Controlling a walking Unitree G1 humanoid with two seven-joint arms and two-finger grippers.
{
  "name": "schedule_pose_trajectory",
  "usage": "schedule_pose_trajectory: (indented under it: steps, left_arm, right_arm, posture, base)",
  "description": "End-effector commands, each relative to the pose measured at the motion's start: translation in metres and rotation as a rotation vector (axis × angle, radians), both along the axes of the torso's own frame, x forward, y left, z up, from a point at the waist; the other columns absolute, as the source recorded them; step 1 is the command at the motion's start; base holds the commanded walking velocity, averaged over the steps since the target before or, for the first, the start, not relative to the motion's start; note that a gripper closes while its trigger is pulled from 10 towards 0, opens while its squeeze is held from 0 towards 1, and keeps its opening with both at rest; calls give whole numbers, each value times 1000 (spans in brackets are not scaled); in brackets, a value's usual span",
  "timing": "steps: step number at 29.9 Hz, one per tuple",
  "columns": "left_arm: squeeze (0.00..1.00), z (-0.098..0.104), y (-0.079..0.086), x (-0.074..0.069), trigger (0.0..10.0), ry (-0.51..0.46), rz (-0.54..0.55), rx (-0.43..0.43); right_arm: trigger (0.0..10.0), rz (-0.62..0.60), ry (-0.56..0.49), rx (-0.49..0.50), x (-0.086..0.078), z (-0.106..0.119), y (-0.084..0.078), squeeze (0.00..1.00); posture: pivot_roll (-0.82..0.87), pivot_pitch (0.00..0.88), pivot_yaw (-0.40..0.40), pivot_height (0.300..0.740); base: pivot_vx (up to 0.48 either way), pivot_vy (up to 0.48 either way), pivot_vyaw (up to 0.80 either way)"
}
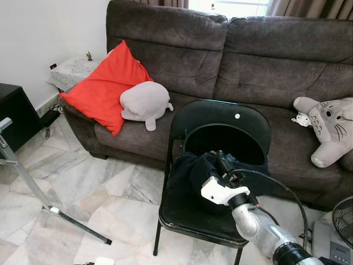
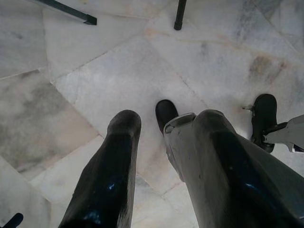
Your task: Hang hanger
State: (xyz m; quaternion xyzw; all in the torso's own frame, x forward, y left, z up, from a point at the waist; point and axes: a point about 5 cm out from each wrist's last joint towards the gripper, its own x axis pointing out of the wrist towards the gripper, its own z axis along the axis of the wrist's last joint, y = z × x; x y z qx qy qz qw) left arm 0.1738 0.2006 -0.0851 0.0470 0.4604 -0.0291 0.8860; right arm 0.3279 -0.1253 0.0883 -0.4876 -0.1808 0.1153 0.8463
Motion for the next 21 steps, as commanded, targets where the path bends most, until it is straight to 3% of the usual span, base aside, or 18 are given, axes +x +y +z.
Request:
schedule_pose_trajectory:
  steps: [1,7,16,21]
  left_arm:
    - [0,-2,1,-3,10000,20,1,9]
    - [0,-2,0,-3,10000,22,-3,6]
    - [0,-2,0,-3,10000,24,-6,2]
    - [0,-2,0,-3,10000,24,-6,2]
  right_arm:
    - [10000,63,-43,5,-1,8,8,0]
    - [10000,138,-60,-47,-13,6,7,0]
    - [10000,23,-31,-58,-14,0,-9,0]
    - [10000,8,61,-34,-21,-13,-11,0]
  posture:
    - [50,37,20,740]
    - [41,41,20,740]
    - [36,40,18,740]
    - [36,40,18,740]
  base:
    - [0,0,0]
    - [0,0,0]
    - [0,0,0]
    - [0,0,0]
